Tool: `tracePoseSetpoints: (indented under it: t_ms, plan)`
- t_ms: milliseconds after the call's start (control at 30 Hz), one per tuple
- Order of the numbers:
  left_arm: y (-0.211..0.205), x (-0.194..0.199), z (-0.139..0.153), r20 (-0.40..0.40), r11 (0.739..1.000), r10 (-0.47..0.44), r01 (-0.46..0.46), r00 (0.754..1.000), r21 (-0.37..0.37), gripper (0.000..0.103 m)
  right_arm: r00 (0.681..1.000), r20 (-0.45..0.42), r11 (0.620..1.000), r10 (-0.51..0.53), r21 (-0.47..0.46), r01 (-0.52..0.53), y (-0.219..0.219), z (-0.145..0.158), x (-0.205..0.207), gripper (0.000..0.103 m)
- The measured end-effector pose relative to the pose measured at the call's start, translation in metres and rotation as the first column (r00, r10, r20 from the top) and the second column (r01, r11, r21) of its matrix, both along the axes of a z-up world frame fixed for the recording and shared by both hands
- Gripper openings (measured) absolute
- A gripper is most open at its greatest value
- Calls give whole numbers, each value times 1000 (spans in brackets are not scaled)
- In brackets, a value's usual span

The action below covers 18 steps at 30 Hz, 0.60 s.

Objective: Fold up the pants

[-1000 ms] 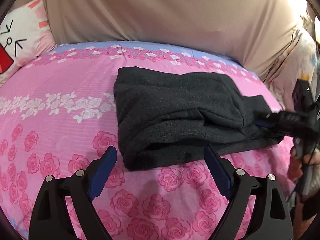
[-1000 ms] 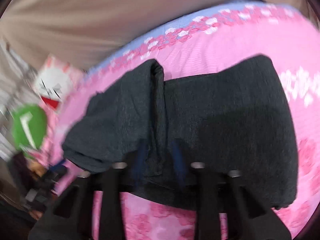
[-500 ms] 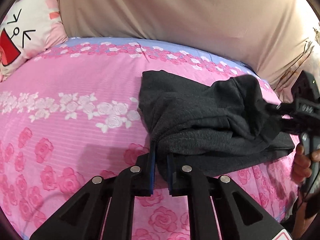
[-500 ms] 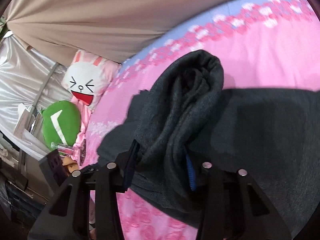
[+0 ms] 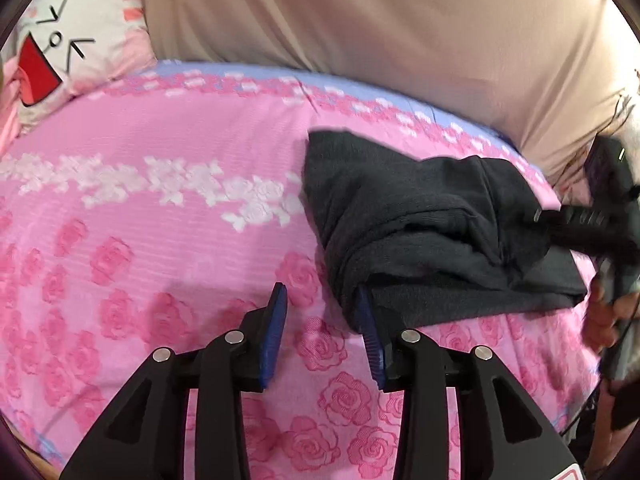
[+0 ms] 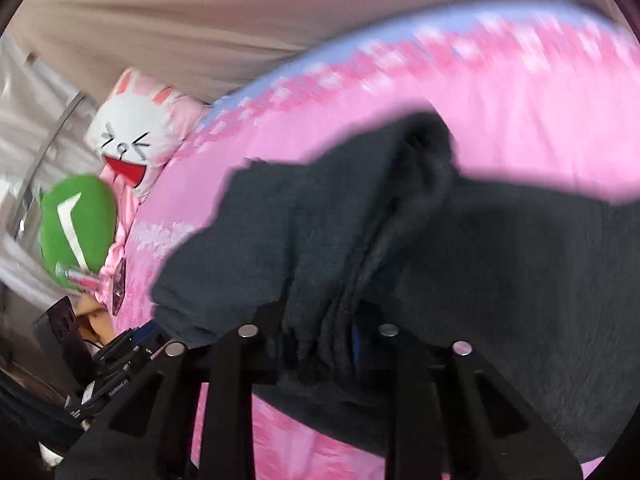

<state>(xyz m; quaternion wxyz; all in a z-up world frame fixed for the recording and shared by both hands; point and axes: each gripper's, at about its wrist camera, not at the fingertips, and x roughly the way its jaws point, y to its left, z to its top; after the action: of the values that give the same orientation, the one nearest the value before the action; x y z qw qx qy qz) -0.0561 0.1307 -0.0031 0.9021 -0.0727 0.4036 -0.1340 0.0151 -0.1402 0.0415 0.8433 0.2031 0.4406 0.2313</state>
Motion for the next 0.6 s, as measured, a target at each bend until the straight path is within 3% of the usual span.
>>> tracePoseSetpoints:
  t_ms: [100,133,167,200,233,300,333,500,600]
  plan:
    - [8,-7,19,45,1000,17,-16,999,-20,45,978,169,959,121,234,-159,16,89,0,20]
    - [10,-9,24,61,999,26,-24,998,-30,46,963,220,940,156,266,-213,22,108,0,19]
    - [12,-11,29,74,999,34,-31,997,-38,46,946,276,946,167,225,-233,33,126,2,19]
    - [16,-14,34,83,998,42,-38,996,-51,47,942,303,982,142,75,-172,50,137,7,19]
    - [22,-17,37,80,996,48,-42,996,-74,48,946,292,989,144,-11,-147,66,138,15,19]
    - [31,-22,41,75,993,61,-53,995,-110,49,958,172,967,231,71,-246,93,131,37,18]
    - [36,-25,42,75,992,66,-57,995,-116,51,947,150,947,284,107,-302,111,131,43,18]
    - [54,-35,45,63,989,115,-108,991,-98,57,913,191,914,360,123,-387,155,143,45,18]
    - [61,-37,48,67,989,115,-107,991,-103,57,915,220,928,338,81,-363,129,145,34,18]
